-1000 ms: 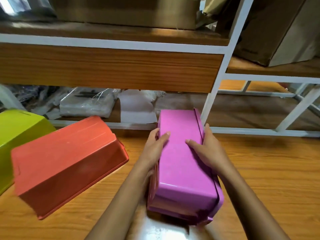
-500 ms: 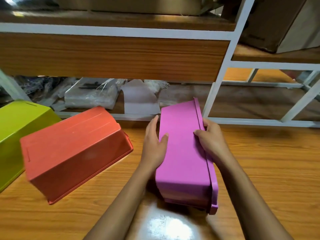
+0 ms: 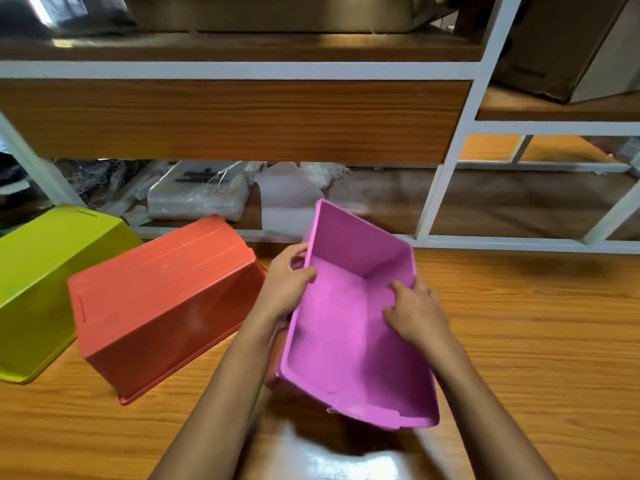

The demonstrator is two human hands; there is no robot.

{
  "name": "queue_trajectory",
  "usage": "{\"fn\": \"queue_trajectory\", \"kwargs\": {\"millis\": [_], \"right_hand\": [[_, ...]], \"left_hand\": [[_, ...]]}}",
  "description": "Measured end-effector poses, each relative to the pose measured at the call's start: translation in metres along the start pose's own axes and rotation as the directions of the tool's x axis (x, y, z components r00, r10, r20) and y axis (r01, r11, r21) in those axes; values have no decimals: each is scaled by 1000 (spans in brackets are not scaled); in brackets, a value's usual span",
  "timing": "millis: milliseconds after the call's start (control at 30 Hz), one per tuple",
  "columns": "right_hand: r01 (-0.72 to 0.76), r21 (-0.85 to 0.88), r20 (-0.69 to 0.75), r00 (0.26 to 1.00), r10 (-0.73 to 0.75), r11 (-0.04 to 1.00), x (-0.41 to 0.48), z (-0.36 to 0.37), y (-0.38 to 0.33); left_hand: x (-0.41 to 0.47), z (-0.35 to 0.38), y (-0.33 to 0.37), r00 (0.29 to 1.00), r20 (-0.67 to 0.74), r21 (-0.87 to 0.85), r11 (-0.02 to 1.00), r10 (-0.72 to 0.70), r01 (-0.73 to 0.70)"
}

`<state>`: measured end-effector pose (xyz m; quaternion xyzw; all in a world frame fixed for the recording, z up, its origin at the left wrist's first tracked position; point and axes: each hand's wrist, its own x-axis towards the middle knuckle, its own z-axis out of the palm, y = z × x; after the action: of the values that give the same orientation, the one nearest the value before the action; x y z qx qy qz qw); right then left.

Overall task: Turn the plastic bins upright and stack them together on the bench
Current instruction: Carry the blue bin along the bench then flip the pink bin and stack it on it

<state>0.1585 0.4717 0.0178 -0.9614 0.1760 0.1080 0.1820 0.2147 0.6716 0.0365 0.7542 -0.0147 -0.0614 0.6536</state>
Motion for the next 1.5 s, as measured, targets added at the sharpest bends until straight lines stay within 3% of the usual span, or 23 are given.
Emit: {"fn": "queue_trajectory", "kwargs": {"millis": [67,167,267,433,633,833,1000,1167,1267,1400,1500], "right_hand": [[-15,1,36,999,15,1000,0,8,13],[60,85,-89,995,-52,995,-1,10,26],[124,215,-176,981,-87,969,-3,9,29],[-10,441,-208,972,113,897,3,19,47],[-228,527,13,965,261,819,10,20,47],[-254,651,25,949,314,715,-6,18,61],[-236,781,54,948,314,578,-34,1,101],[-184,779,58,973,224,600,-76,-21,160],[-137,799,9,976,215,585,-105,-27,214],[-121,781,-89,949,301,613,-164,-55,259],[-146,818,-118,904,411,556,-200,-66,306]], "left_hand": [[-5,-3,-14,998,-8,-99,993,-59,57],[-14,-3,-37,981,20,-261,946,-191,190],[-16,-3,-47,972,36,-356,906,-232,229],[-10,5,-52,973,37,-293,928,-227,228],[-4,7,-50,973,-12,-221,949,-232,224],[-12,18,-41,985,27,-164,971,-172,174],[-32,50,-24,976,159,-235,954,-149,184],[-71,99,-8,946,296,-266,940,-133,215],[-106,141,1,945,309,-249,949,-111,193],[-159,204,14,947,313,-160,978,-78,134],[-192,250,21,939,339,-116,988,-56,101]]}}
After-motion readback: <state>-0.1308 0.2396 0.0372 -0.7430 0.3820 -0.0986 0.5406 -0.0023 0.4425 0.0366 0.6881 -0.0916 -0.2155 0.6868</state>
